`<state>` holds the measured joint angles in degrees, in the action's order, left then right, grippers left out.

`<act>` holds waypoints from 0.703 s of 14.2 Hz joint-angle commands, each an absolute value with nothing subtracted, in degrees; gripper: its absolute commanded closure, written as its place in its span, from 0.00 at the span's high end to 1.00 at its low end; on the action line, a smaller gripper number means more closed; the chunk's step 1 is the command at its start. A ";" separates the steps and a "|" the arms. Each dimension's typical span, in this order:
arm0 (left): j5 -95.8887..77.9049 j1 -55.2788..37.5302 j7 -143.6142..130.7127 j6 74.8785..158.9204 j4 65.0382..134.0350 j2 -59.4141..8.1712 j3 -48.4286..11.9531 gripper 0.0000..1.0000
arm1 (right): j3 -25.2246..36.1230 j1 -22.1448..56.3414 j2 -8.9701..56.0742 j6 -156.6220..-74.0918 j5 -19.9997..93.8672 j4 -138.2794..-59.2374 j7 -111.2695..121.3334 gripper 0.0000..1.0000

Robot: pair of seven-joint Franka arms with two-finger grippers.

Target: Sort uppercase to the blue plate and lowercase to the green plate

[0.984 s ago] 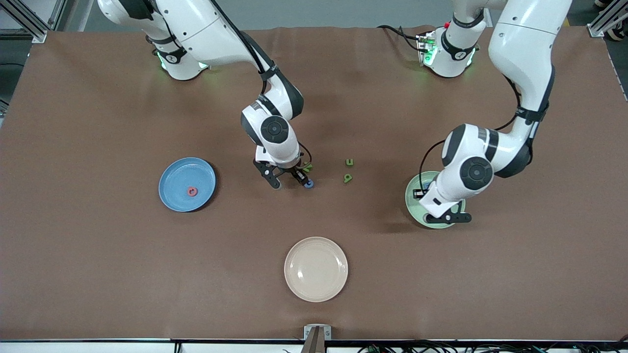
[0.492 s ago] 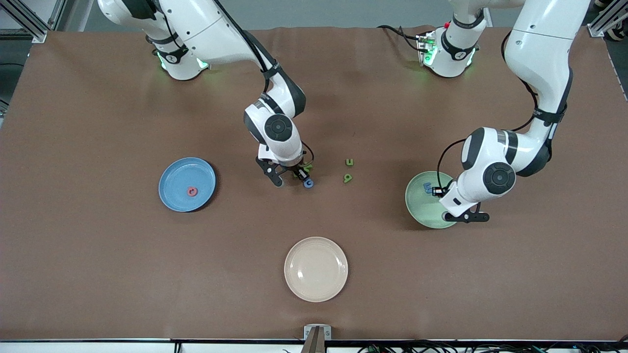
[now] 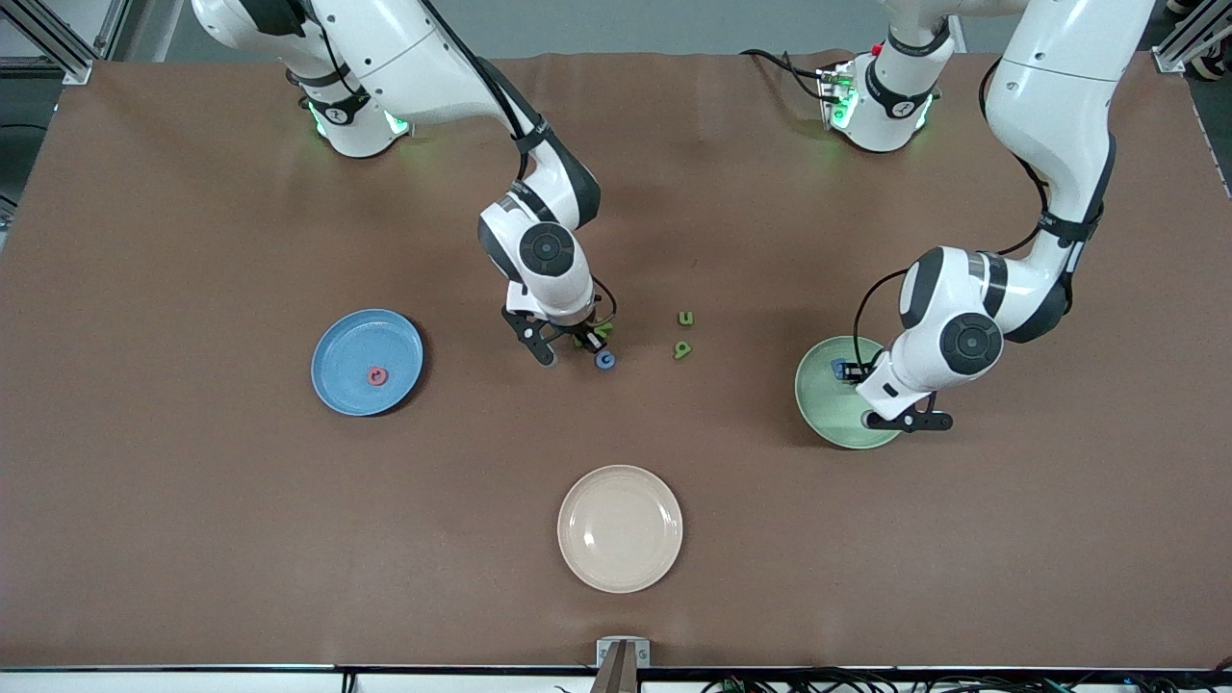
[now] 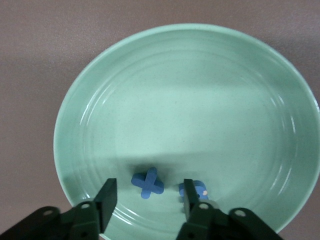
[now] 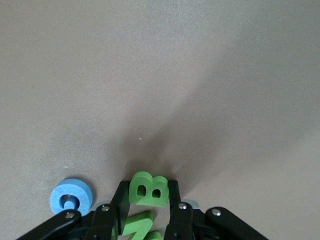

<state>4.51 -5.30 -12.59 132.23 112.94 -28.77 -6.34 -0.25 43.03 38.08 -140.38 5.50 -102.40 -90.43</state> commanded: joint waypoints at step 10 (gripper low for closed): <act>5.45 -16.07 -46.37 125.42 104.87 -28.82 -13.27 1.00 | 1.05 23.93 24.01 -119.09 -0.44 -108.08 -50.50 0.01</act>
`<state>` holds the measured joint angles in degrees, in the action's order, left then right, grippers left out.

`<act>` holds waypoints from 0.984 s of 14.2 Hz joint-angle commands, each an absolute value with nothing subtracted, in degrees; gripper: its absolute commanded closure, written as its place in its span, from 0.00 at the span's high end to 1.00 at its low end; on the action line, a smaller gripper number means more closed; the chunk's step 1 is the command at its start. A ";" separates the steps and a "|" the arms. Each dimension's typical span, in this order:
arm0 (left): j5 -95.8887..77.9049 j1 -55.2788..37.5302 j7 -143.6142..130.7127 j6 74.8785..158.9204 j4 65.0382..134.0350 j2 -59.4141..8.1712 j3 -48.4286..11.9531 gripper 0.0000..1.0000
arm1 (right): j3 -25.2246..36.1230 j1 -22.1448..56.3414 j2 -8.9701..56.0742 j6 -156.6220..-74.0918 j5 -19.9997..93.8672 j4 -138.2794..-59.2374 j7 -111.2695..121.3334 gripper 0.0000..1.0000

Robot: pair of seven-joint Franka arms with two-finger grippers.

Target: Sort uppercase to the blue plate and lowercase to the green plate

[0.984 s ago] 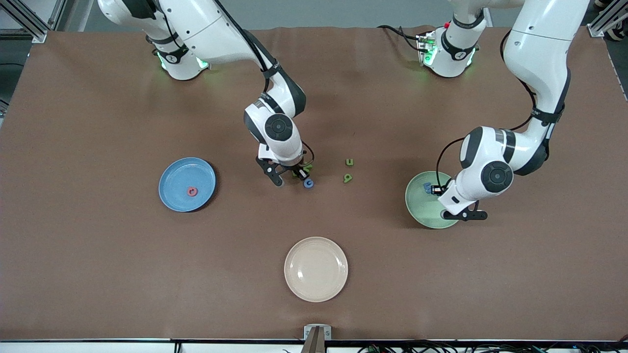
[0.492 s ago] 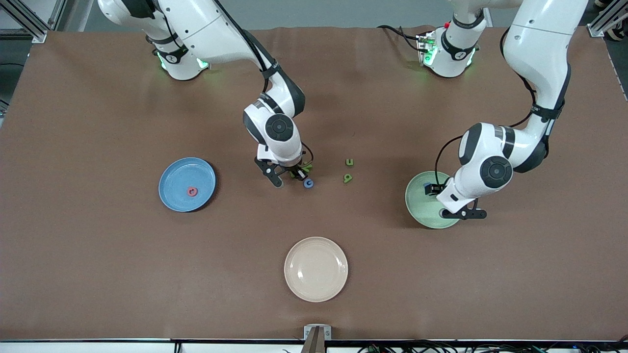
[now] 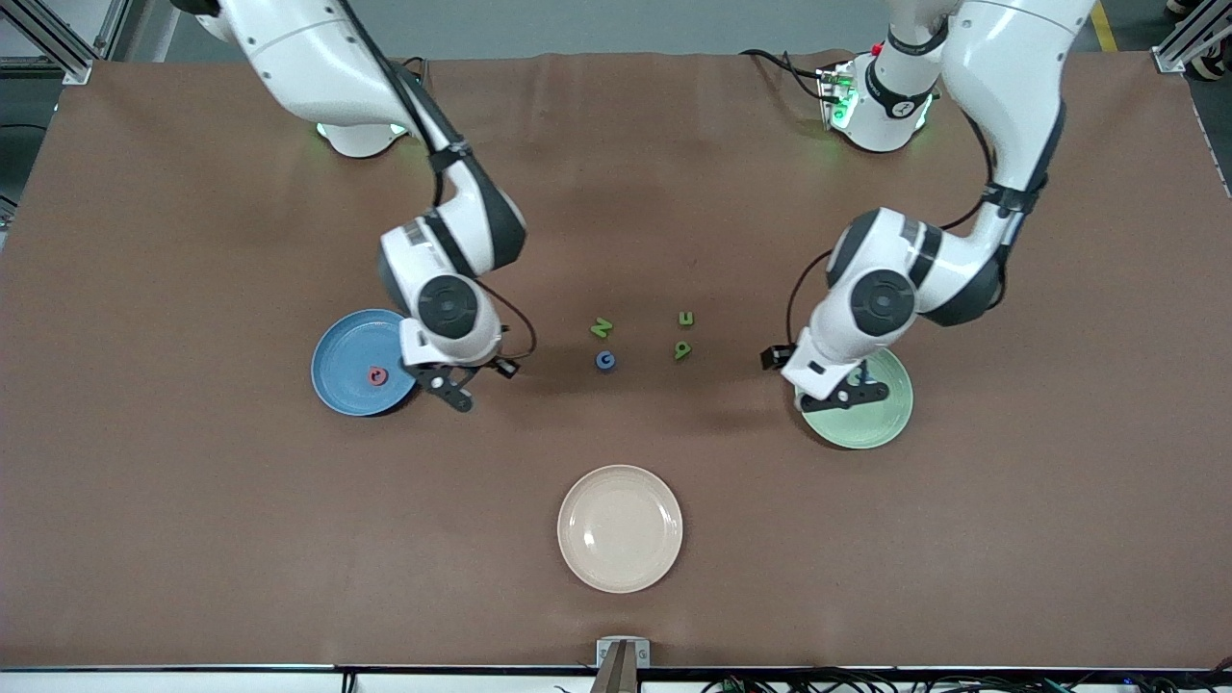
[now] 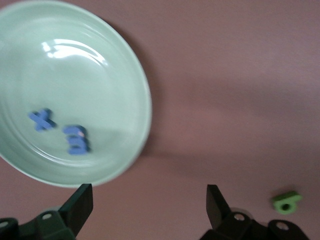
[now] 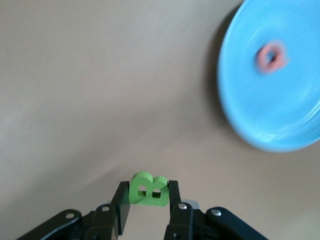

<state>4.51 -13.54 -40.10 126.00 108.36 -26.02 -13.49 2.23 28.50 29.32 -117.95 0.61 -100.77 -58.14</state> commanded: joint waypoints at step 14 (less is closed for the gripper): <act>5.54 -25.66 -75.76 137.81 97.99 -41.05 -13.18 1.00 | 0.88 13.27 17.93 -131.84 -0.70 -125.51 -35.07 1.00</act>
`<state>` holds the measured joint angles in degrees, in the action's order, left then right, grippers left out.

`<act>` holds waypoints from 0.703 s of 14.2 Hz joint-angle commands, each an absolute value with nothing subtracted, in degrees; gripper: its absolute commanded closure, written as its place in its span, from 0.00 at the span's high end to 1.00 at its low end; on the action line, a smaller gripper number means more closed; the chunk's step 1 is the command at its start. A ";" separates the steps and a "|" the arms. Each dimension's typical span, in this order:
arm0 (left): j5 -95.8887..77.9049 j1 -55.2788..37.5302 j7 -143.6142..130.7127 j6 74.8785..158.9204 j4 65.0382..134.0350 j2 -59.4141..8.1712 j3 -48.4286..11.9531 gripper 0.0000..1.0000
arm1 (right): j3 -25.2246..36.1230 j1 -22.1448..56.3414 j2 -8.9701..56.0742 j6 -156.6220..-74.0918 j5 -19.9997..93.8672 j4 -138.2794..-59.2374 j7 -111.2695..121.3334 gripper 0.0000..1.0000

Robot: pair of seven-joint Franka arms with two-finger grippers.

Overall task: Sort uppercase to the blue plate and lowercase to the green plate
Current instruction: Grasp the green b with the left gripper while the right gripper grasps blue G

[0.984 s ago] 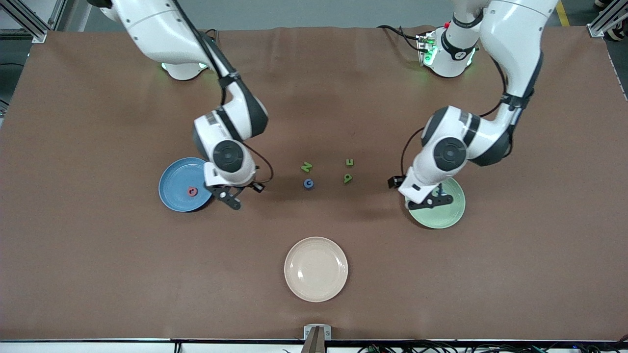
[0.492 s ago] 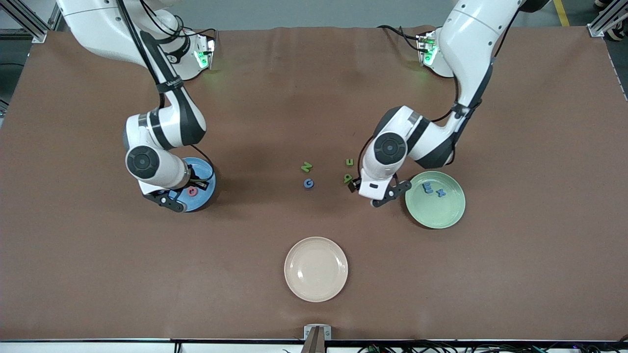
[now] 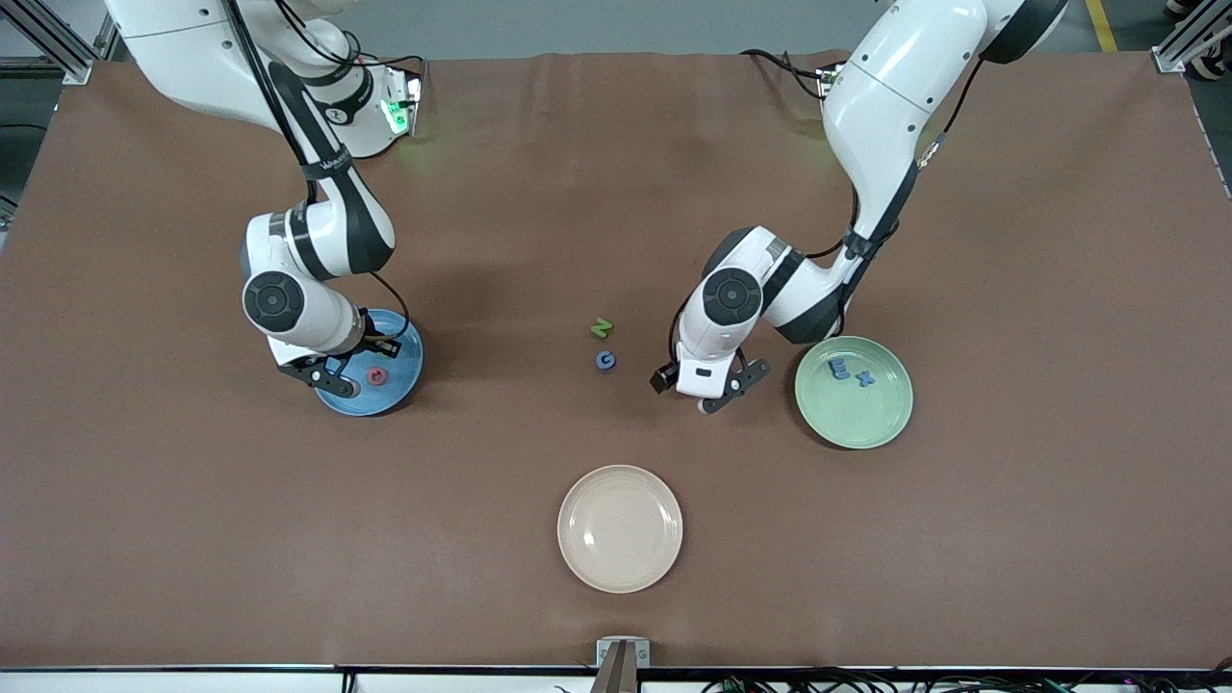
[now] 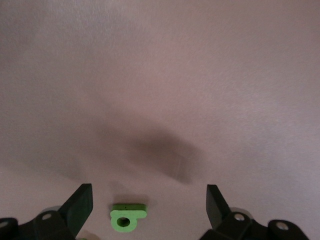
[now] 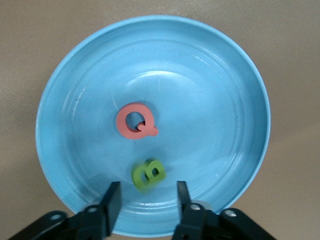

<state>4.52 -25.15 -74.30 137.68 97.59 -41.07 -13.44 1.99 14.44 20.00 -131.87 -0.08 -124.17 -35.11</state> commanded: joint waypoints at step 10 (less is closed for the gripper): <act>5.54 -27.25 -77.34 137.02 100.72 -40.52 -13.27 0.76 | 0.62 28.81 24.77 -129.64 6.59 -111.02 -59.56 1.00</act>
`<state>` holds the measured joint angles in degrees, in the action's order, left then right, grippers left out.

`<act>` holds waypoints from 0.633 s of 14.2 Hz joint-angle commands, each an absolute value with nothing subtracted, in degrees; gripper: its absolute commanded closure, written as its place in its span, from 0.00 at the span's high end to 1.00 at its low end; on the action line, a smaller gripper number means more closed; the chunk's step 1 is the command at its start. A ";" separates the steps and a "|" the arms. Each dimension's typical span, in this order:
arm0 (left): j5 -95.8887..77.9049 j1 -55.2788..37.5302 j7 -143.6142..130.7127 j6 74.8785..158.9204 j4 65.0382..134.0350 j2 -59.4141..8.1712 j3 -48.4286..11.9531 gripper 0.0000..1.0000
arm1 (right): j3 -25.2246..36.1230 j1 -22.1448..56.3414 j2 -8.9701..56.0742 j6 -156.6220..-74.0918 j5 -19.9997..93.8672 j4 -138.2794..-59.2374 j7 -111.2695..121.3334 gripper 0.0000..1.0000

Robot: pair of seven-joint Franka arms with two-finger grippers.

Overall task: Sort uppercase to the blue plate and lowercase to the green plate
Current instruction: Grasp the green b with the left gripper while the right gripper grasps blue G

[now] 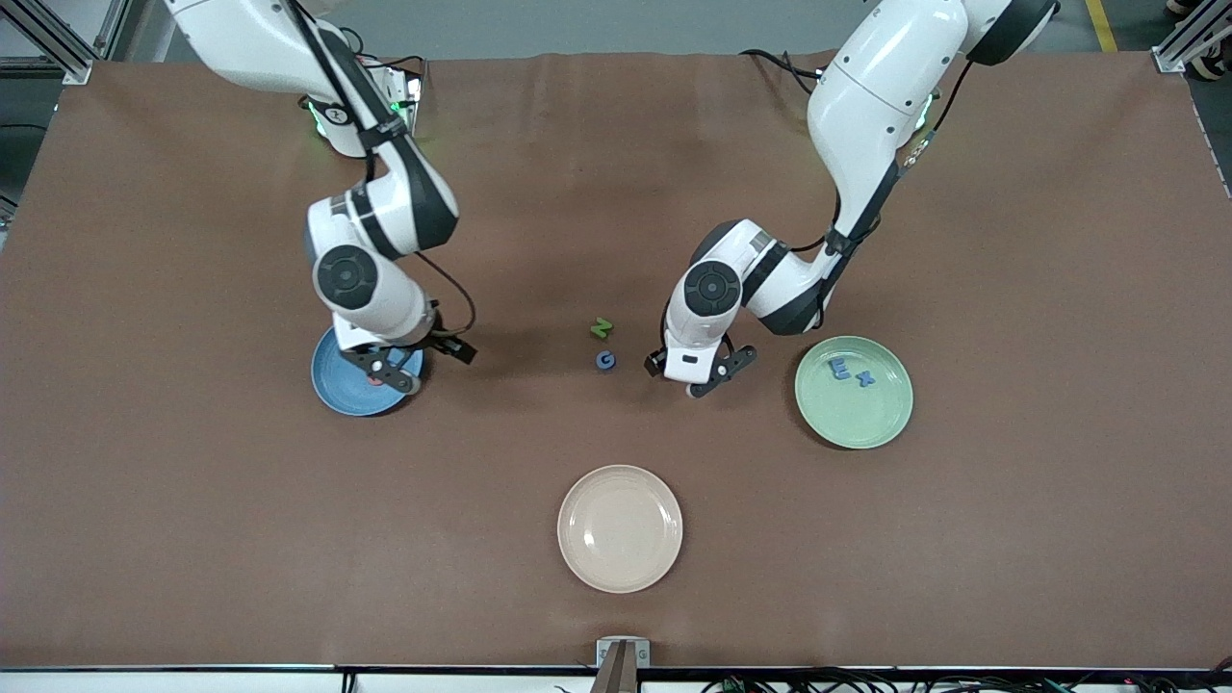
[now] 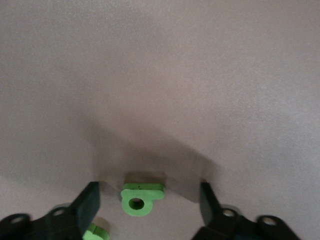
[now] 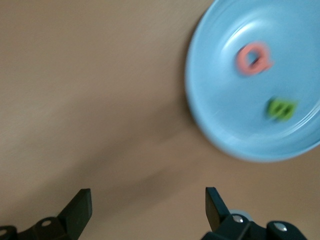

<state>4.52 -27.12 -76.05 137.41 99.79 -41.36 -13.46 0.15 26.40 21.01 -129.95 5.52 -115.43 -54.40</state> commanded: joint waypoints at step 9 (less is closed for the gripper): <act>5.54 -27.16 -77.34 136.67 100.99 -40.43 -13.27 0.31 | 0.62 38.49 39.36 -131.31 6.42 -92.22 -82.15 1.00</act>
